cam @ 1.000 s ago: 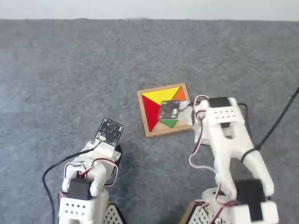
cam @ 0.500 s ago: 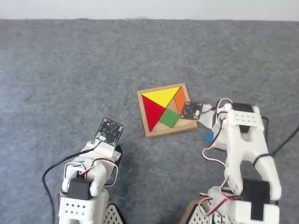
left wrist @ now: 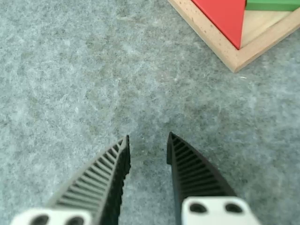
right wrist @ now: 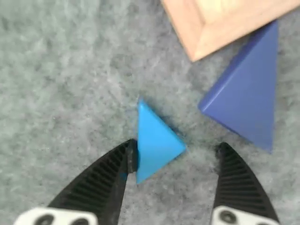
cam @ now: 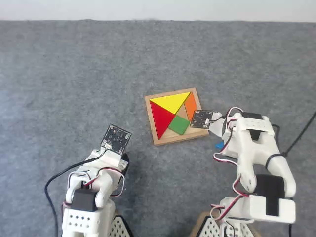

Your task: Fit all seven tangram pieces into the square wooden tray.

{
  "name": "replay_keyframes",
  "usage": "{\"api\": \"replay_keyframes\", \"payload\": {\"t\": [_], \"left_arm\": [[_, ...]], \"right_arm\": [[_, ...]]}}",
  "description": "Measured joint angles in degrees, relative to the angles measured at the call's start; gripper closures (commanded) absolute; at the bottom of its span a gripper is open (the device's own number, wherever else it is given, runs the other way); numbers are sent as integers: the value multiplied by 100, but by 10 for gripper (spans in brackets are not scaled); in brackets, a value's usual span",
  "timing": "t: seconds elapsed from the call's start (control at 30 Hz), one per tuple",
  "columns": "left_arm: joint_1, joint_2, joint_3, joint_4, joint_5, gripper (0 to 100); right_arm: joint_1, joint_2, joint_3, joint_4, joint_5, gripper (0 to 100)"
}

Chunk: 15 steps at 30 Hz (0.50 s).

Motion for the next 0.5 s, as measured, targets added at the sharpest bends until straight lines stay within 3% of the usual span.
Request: {"api": "replay_keyframes", "payload": {"t": [0.13,0.5], "left_arm": [[0,0,0,0,0,877],[0,0,0,0,0,877]], "right_arm": [[9,-9,-9,-9,0,863],[-105,-791,0,466,0,861]]}}
